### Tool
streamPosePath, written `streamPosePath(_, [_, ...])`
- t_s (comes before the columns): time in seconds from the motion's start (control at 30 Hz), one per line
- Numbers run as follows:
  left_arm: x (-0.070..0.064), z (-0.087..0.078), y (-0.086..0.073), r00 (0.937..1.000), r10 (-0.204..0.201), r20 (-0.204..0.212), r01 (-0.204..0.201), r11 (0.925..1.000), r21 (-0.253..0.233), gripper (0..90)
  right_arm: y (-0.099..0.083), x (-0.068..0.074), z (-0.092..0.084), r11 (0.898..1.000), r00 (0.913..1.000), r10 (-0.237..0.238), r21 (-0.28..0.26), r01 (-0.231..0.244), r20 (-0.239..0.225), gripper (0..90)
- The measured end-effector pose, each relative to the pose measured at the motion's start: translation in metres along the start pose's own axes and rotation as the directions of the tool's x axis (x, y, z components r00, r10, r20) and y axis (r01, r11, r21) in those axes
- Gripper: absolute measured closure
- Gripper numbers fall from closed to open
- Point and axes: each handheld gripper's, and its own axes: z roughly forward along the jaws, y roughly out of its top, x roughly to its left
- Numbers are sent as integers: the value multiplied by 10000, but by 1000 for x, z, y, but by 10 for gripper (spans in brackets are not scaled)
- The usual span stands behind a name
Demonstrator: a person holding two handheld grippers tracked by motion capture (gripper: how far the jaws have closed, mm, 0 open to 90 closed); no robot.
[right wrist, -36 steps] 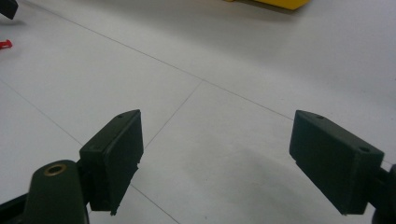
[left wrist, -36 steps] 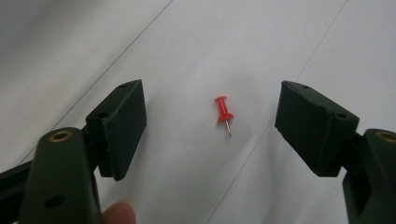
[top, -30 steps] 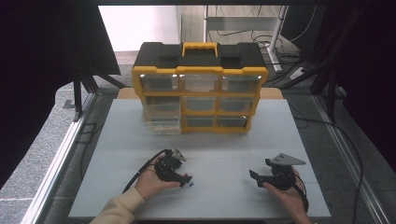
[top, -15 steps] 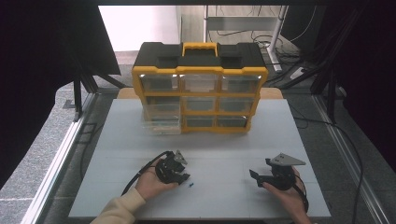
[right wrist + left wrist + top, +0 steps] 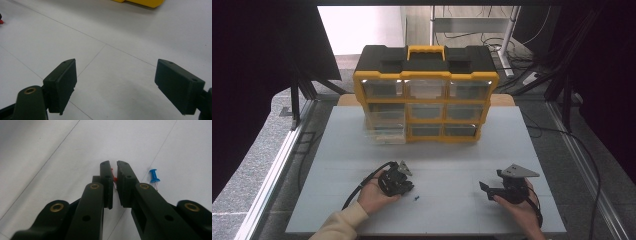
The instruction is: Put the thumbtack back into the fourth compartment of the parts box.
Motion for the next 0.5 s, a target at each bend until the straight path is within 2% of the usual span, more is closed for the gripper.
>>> streamPosePath(0.13, [3, -5, 0, 9998, -102, 157, 107, 9995, -287, 833, 0, 0, 0, 10000, 10000, -2, 0, 2, 1, 182])
streamPosePath(0.17, [5, -9, -1, 9995, -218, 228, 230, 9983, -529, 833, 0, 0, 0, 10000, 10000, -10, 6, 10, 1, 182])
streamPosePath(0.23, [5, -11, -1, 9991, -305, 287, 325, 9971, -693, 833, 0, 0, 0, 10000, 10000, -11, 7, 11, 4, 182])
streamPosePath(0.37, [9, -21, -3, 9983, -333, 471, 380, 9942, -1011, 833, 0, 0, 0, 10000, 10000, -12, 11, 12, 8, 182])
streamPosePath(0.5, [11, -29, -4, 9963, -612, 597, 694, 9869, -1460, 833, 0, 0, 0, 10000, 10000, -13, 18, 13, 14, 182])
